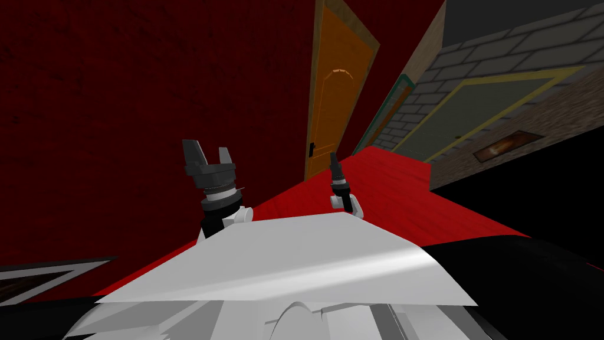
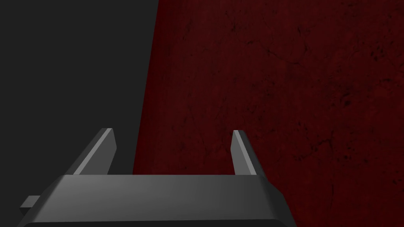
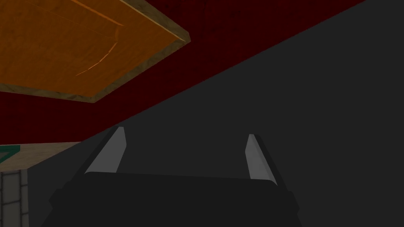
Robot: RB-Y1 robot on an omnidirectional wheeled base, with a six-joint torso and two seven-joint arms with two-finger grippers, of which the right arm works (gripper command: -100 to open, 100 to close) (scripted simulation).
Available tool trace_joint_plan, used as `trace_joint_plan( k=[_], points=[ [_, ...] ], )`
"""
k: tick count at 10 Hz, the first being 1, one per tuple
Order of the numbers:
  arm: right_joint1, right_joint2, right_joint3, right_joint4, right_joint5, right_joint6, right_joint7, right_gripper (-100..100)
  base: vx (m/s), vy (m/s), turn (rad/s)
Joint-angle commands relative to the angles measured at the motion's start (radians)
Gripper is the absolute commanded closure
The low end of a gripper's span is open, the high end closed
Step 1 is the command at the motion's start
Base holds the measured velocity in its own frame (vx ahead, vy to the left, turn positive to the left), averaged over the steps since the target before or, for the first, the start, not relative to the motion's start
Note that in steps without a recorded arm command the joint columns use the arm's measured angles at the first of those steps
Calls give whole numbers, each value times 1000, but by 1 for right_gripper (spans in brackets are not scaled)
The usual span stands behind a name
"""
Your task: Pull the door open
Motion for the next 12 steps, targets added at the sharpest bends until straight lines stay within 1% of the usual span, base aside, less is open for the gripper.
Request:
trace_joint_plan(
  k=[1,12],
  points=[
    [-17,-10,4,33,13,0,16,-100,93,-40,11],
    [-151,-84,20,316,96,-25,120,-100,99,-43,13]
  ],
)
